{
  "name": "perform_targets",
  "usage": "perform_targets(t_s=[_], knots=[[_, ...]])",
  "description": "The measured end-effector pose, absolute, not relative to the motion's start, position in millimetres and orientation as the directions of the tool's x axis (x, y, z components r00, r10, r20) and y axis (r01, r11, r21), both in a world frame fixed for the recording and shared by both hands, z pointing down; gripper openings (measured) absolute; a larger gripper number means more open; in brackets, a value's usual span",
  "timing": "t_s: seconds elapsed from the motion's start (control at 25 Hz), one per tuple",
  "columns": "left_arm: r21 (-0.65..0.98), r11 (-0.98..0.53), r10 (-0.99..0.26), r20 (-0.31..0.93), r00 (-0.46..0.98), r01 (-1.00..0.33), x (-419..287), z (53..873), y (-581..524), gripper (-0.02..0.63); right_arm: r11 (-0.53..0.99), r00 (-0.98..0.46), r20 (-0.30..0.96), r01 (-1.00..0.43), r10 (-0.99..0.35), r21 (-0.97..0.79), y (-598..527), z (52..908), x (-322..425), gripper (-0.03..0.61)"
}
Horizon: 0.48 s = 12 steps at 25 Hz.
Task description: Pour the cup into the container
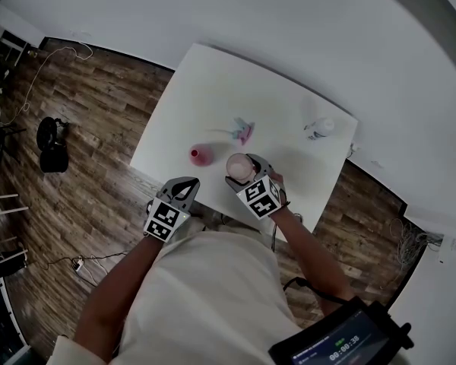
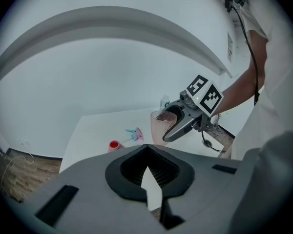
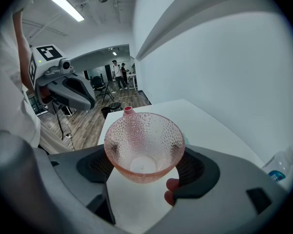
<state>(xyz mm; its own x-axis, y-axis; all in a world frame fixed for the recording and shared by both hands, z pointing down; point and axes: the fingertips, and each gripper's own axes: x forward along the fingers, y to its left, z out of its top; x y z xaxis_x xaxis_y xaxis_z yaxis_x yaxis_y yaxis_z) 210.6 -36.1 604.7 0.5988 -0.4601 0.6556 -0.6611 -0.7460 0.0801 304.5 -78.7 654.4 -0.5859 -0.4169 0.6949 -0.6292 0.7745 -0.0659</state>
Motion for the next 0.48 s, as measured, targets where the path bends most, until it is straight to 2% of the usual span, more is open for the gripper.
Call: perform_targets(t_s=[0.48], knots=[[0.082, -0.741, -0.435, 0.698, 0.569, -0.667, 203.0, 620.6, -18.4, 0.009, 0.784, -0.555, 0.721, -0.621, -0.415, -0.026, -64.7, 694.7, 320.5, 0.374]])
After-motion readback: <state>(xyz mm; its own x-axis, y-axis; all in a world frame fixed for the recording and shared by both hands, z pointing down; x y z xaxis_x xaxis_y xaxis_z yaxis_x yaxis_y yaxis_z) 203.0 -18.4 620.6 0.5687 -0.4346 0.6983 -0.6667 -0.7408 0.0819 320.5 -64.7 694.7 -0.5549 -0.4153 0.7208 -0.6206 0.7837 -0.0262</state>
